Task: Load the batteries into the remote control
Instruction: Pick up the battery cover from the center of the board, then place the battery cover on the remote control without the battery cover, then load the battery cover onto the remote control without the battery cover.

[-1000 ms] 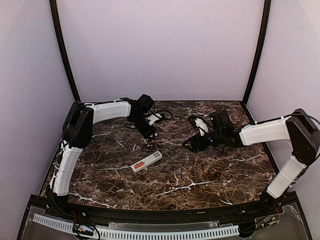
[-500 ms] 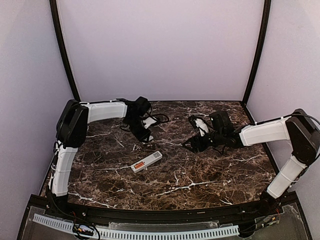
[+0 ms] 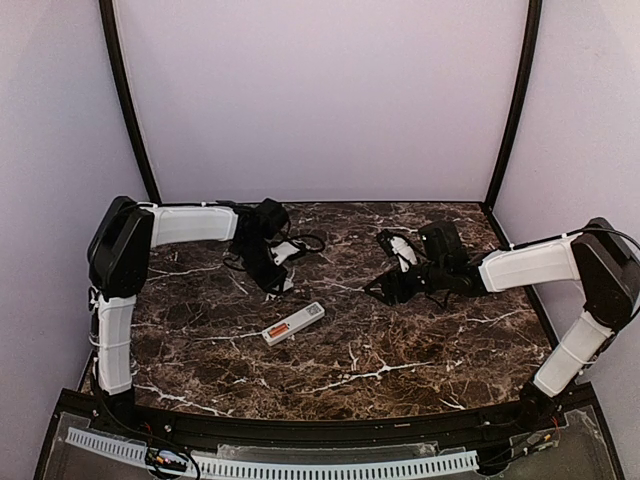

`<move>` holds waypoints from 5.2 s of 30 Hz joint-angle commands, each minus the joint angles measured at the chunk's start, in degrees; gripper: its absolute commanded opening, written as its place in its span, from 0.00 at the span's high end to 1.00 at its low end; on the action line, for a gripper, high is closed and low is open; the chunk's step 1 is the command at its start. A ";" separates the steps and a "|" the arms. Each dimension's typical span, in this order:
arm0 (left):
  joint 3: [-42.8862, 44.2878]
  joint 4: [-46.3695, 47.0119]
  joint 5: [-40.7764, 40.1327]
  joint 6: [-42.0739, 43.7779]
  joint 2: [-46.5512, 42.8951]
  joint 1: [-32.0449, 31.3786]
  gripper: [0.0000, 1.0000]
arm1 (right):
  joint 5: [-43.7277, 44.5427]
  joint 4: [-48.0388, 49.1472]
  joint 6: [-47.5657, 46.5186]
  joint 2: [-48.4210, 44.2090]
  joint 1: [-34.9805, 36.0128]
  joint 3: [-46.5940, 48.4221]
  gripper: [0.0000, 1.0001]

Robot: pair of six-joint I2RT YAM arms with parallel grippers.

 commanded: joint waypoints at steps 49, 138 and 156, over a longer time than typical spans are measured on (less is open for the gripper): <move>-31.61 9.69 2.39 -6.46 -24.36 -10.77 0.80 | -5.67 2.17 5.37 5.80 2.72 6.06 0.07; -27.54 6.60 1.04 -1.74 -19.07 -9.60 0.39 | -5.87 3.25 4.71 5.08 3.25 3.93 0.01; -26.76 6.46 -0.61 -1.91 -19.02 -9.57 0.56 | -6.59 3.29 5.02 5.09 3.25 4.18 0.02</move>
